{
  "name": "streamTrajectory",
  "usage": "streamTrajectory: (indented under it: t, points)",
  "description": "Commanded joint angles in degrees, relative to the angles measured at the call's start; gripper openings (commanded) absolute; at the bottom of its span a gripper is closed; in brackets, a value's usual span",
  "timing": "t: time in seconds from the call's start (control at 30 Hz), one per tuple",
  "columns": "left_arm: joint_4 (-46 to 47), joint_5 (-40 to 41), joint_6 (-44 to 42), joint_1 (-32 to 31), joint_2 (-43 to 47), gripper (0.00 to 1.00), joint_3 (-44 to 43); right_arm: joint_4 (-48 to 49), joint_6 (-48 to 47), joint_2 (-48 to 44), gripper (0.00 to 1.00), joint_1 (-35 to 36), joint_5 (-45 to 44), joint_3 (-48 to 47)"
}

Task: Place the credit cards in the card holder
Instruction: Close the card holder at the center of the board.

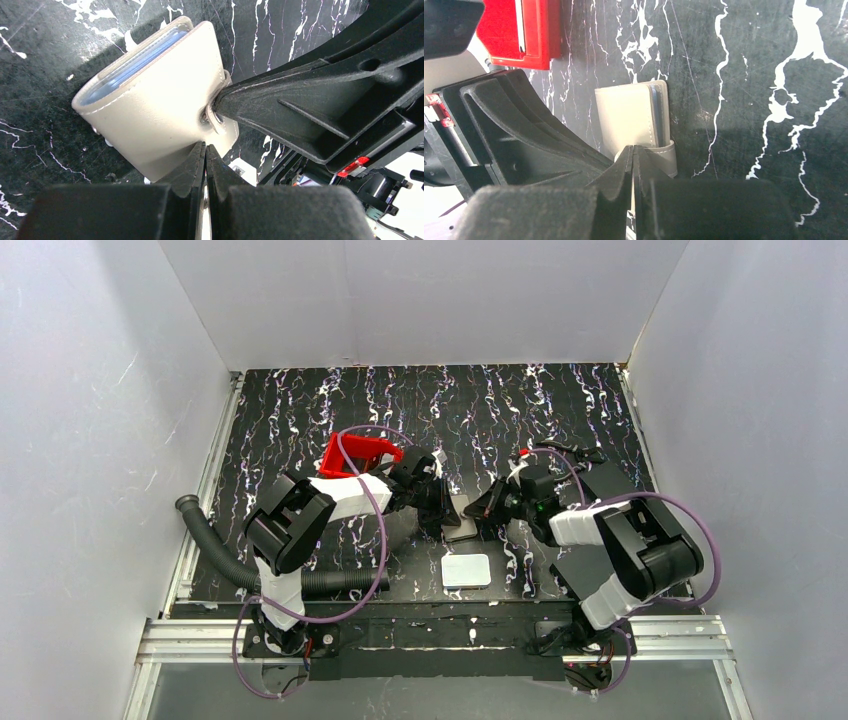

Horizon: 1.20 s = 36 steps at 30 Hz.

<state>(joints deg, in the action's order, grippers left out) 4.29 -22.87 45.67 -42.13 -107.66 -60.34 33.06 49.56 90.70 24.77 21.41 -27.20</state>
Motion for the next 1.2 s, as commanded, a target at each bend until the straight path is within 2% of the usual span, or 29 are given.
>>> streamTrajectory:
  t: [0.0,0.2,0.27,0.33,0.43,0.47,0.5,0.53,0.57,0.6,0.7,0.83,0.9,0.93,1.03,1.17]
  points:
    - [-4.65,2.4,-1.09,-0.31,-0.49,0.0,2.35,-3.79,-0.94,-0.01,0.07,2.24,-10.7,2.33]
    - [-3.81,2.39,-0.96,-0.31,-0.27,0.0,2.66,-4.06,-0.28,-4.86,0.07,7.65,-21.68,5.06]
    - [-2.92,2.22,-0.75,-0.31,-0.37,0.0,2.77,-2.73,-2.15,-8.95,0.09,11.75,-30.63,7.19]
    - [-1.84,0.83,0.22,-0.16,-0.36,0.0,2.81,-0.9,-5.6,-10.31,0.1,20.46,-43.5,8.25]
    - [-3.04,-0.69,-1.01,0.31,0.96,0.0,2.33,4.17,-8.58,-7.1,0.11,22.42,-45.09,7.13]
    - [-5.98,-0.25,-2.54,0.31,2.41,0.01,1.33,-4.16,-10.91,-9.32,0.15,22.42,-46.27,2.33]
    - [-8.87,-0.2,-4.43,0.44,4.36,0.06,-0.34,-15.14,-15.87,-11.47,0.24,21.56,-47.07,-4.43]
    - [-11.81,-2.3,-6.04,1.23,5.53,0.13,-3.06,-29.52,-20.6,-13.26,0.3,20.44,-46.97,-13.67]
    - [-12.26,-3.72,-6.53,2.42,7.76,0.22,-4.06,-39.49,-25.69,-15.39,0.38,19.28,-45.43,-18.08]
    - [-13.61,-4.75,-7.21,3.87,8.64,0.24,-4.56,-42.36,-30.3,-17.21,0.47,18.82,-42.17,-18.67]
    - [-15.34,-7.57,-8.68,5.85,8.66,0.25,-6.02,-40.36,-36.46,-19.91,0.59,17.65,-33.27,-16.49]
    - [-18.7,-6.95,-10.65,7.15,6.48,0.22,-9.04,-34.65,-40.17,-20.4,0.62,14.85,-24.69,-13.53]
    - [-20.33,-6.52,-11.47,7.32,4.5,0.19,-10.75,-32.06,-42.93,-20.23,0.6,14.32,-22.32,-12.55]
    - [-20.08,-6.49,-11.44,7.27,3.8,0.18,-10.92,-30.28,-44.47,-20.63,0.59,14.33,-21.87,-11.5]
    - [-19.4,-5.67,-11.05,7.24,2.92,0.15,-10.38,-22.21,-51.91,-22.22,0.62,14.33,-11.54,-5.79]
    - [-15.85,-5.45,-9.66,7.02,3.39,0.14,-7.65,-11.37,-55.12,-22.42,0.61,14.34,-6.1,0.98]
